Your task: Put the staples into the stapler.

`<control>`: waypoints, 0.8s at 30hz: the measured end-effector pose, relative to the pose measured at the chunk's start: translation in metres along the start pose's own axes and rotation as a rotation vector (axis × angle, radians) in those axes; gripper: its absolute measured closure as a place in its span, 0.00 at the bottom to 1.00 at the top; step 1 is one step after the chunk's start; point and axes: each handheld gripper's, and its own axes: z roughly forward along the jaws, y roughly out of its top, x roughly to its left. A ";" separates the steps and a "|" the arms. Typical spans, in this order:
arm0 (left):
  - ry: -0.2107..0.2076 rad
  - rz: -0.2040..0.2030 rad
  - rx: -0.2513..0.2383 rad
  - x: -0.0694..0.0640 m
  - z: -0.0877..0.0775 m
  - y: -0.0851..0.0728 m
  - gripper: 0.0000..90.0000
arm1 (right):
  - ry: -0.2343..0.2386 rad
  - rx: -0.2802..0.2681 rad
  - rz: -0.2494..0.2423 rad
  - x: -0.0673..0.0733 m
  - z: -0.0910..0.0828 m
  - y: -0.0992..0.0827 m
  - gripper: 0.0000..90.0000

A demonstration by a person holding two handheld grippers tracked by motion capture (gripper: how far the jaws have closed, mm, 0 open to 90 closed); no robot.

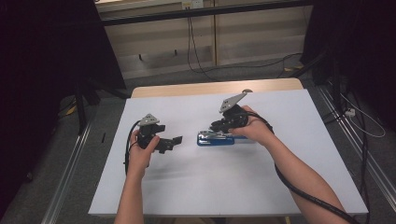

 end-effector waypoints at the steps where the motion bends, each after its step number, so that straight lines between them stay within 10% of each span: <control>1: -0.001 0.000 0.000 0.000 0.000 0.000 0.05 | 0.006 0.001 -0.003 0.000 0.001 0.000 0.89; 24: -0.002 -0.007 -0.001 0.002 -0.001 -0.002 0.05 | 0.089 0.009 -0.073 -0.012 0.014 0.005 0.89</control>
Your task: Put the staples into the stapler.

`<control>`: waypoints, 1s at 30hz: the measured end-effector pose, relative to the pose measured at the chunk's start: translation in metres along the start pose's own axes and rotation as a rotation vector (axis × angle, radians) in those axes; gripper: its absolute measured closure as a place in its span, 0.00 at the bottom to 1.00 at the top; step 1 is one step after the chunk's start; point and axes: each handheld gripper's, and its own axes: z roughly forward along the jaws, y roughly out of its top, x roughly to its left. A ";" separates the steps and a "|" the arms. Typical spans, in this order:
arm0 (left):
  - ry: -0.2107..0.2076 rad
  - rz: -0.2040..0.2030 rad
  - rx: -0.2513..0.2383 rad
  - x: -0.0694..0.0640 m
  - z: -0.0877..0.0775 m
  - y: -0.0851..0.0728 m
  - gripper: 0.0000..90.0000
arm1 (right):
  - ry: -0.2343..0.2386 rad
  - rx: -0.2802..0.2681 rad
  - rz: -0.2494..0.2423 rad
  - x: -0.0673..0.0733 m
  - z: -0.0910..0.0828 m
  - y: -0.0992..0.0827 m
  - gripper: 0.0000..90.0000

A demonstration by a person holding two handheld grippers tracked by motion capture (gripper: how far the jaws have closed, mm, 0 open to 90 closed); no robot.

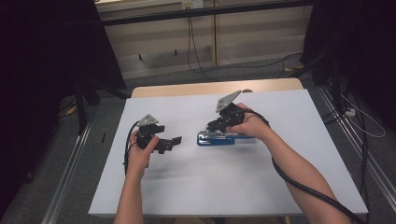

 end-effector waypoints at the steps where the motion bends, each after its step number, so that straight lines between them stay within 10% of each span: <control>1: 0.000 -0.002 -0.001 0.000 0.000 0.000 0.05 | 0.007 -0.002 -0.002 0.000 0.001 0.000 0.89; 30: -0.001 -0.002 0.005 0.001 0.000 -0.001 0.05 | 0.028 0.014 -0.016 -0.003 0.017 0.001 0.89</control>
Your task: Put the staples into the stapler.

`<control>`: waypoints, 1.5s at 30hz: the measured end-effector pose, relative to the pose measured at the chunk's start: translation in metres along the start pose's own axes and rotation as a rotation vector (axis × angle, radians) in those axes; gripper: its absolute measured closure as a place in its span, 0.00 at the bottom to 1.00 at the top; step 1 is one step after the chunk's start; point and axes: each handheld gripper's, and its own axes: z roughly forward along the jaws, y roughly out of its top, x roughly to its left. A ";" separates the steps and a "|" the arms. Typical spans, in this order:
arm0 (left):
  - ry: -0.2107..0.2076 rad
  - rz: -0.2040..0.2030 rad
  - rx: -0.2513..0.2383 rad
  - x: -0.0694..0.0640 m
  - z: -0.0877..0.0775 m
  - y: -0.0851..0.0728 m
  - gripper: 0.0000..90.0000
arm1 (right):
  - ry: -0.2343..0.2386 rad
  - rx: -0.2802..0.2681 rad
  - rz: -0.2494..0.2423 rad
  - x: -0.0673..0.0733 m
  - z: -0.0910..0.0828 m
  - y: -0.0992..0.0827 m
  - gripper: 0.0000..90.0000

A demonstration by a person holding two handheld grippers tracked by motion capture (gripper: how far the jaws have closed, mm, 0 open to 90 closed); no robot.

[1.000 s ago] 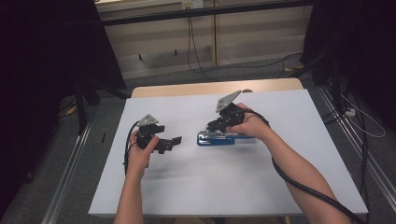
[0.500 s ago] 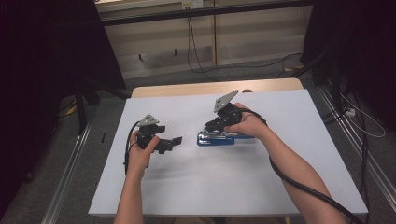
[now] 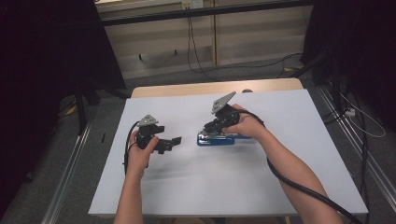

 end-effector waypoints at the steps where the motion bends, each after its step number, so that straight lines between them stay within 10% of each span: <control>1: -0.001 0.000 0.000 0.000 0.000 0.000 0.05 | 0.001 -0.002 0.003 0.001 0.000 0.000 0.89; 45: -0.011 -0.004 0.007 0.001 0.001 -0.001 0.05 | 0.031 0.032 -0.051 -0.003 0.012 -0.006 0.89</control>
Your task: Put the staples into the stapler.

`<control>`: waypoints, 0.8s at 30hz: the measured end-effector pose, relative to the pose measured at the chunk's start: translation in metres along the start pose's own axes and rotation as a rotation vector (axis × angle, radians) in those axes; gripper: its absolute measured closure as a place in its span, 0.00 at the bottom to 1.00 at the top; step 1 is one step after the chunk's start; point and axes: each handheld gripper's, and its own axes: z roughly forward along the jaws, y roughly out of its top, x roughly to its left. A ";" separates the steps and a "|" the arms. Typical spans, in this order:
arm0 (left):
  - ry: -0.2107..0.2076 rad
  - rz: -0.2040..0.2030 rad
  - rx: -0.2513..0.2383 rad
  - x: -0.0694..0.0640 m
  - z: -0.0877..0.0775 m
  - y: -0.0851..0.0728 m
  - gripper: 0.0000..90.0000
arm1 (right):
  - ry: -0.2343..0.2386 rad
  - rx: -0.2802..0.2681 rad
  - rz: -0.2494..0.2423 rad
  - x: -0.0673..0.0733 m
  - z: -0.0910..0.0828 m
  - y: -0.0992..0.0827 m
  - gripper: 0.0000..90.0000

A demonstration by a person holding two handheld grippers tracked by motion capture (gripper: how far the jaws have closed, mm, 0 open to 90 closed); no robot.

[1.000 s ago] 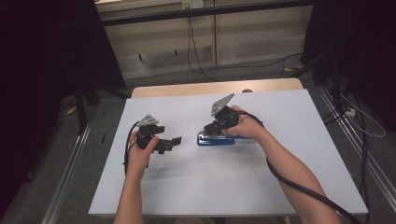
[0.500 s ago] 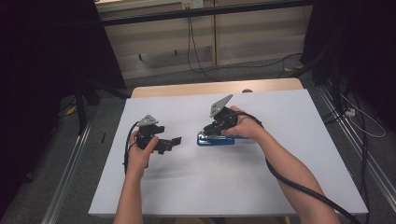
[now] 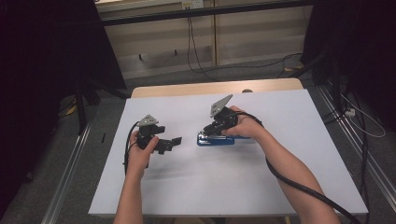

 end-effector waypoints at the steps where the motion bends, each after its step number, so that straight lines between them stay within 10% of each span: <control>1: 0.000 0.000 0.000 0.000 0.000 0.000 0.05 | 0.000 0.000 -0.003 0.000 0.000 0.000 0.89; 24: -0.001 -0.005 -0.002 0.000 0.001 0.000 0.05 | 0.019 -0.005 -0.015 -0.002 0.006 0.001 0.89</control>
